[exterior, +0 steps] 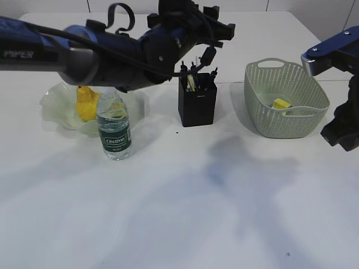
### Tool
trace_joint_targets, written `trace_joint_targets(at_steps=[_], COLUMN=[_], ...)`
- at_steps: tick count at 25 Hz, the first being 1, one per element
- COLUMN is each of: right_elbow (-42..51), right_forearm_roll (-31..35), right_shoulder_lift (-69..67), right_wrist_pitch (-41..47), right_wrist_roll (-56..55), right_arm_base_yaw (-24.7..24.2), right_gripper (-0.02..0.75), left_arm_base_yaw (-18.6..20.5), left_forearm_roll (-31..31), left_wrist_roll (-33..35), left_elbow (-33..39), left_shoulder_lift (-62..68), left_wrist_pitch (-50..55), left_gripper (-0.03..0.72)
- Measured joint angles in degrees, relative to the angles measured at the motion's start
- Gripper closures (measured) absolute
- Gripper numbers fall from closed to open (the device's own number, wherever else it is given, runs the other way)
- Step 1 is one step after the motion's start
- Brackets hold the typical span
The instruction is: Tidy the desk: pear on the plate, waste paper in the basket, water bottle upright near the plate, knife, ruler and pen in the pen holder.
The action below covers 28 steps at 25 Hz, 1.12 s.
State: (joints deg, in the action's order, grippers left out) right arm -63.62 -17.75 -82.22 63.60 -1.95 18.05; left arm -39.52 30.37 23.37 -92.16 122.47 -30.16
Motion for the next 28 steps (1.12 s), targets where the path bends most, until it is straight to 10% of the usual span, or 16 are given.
trace_joint_targets(at_steps=[11, 20, 28], right_elbow=[0.0, 0.0, 0.0], right_forearm_roll=[-0.2, -0.3, -0.3], right_shoulder_lift=[0.0, 0.0, 0.0], right_wrist_pitch=[-1.9, -2.2, -2.2], right_wrist_roll=[-0.2, -1.9, -6.4], right_arm_base_yaw=[0.0, 0.0, 0.0], right_gripper=[0.478, 0.478, 0.479], left_arm_base_yaw=[3.5, 18.9, 27.9], left_forearm_roll=[0.1, 1.0, -25.0], left_wrist_roll=[2.0, -2.8, -20.9], left_elbow=[0.0, 0.0, 0.0], left_shoulder_lift=[-11.4, -18.2, -21.6], left_wrist_pitch=[30.2, 57.4, 75.0], left_gripper=[0.372, 0.372, 0.372])
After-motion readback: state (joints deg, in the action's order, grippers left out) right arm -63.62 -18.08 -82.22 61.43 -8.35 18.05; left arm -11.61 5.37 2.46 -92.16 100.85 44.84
